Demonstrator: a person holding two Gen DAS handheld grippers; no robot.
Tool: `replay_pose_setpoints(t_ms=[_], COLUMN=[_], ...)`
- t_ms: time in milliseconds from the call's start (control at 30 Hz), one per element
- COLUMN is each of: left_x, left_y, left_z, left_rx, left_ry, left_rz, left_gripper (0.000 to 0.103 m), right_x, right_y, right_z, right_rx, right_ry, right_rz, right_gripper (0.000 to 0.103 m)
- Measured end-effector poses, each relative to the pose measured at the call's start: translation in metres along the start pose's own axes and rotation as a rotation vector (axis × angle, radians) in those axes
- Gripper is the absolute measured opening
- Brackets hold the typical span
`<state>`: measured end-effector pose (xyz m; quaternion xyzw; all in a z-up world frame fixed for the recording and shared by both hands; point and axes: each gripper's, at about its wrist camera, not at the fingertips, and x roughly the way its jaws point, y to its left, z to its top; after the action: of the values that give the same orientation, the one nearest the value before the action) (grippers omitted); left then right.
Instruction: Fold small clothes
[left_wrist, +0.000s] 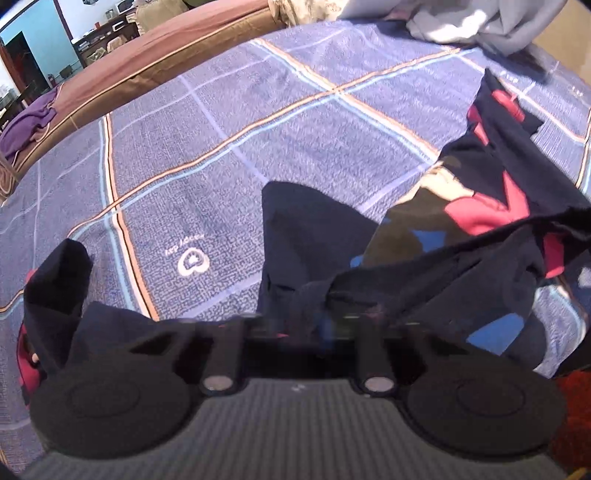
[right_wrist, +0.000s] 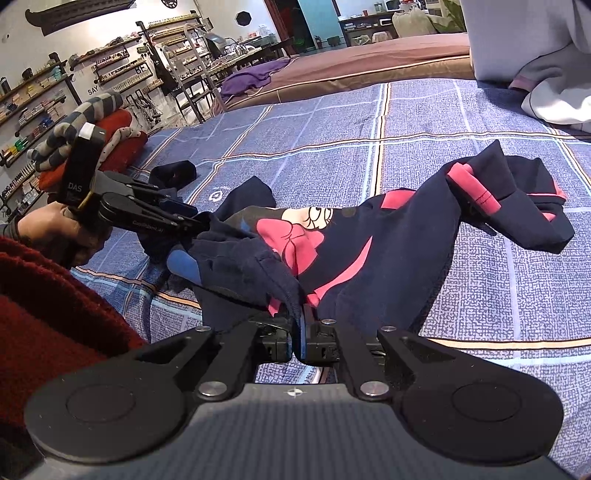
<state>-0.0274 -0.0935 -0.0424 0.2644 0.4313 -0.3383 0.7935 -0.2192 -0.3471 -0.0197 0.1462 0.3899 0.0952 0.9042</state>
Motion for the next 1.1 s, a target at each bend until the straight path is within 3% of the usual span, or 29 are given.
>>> replay_pose_setpoints(t_ms=[67,233,300,433,500,633,800,1033,1100], left_x=[-0.003,-0.040,-0.050,-0.054,-0.048,-0.015,0.043,0.104,0.122], left_y=[0.003,0.037,0.055,0.085,0.110,0.172,0.210,0.212,0.214], left_z=[-0.001,0.019,0.038,0.086,0.117,0.172,0.217,0.279,0.294], left_rx=[-0.027,-0.123,-0.159,-0.163,-0.190,-0.353,-0.354,-0.209,-0.215], left_ry=[-0.021,-0.172,-0.213,-0.293,-0.301,-0.282,-0.224,-0.228,-0.202], left_rz=[0.002,0.070,0.072,0.150,0.165,0.116,0.229,0.398,0.394], left_gripper=[0.006,0.006,0.006,0.006,0.006,0.006,0.006,0.007,0.010], right_x=[0.000,-0.003,0.002,0.025,0.045,0.093,0.160,0.245,0.260], right_y=[0.000,-0.001,-0.001,-0.006,-0.016,-0.049,-0.067,-0.080,-0.086], right_z=[0.001,0.019,0.036,0.095,0.131,0.212,0.293,0.338,0.337], right_rx=[-0.004,-0.043,-0.089,-0.212,-0.253,-0.217,-0.217,-0.260,-0.268], right_ry=[-0.006,-0.054,-0.075,-0.126,-0.145,-0.168,-0.173,-0.184,-0.185], right_rz=[-0.002,-0.021,-0.025,-0.054,-0.080,-0.147,-0.205,-0.407,-0.466], right_gripper=[0.006,0.006,0.006,0.005,0.005,0.005,0.004,0.004,0.005])
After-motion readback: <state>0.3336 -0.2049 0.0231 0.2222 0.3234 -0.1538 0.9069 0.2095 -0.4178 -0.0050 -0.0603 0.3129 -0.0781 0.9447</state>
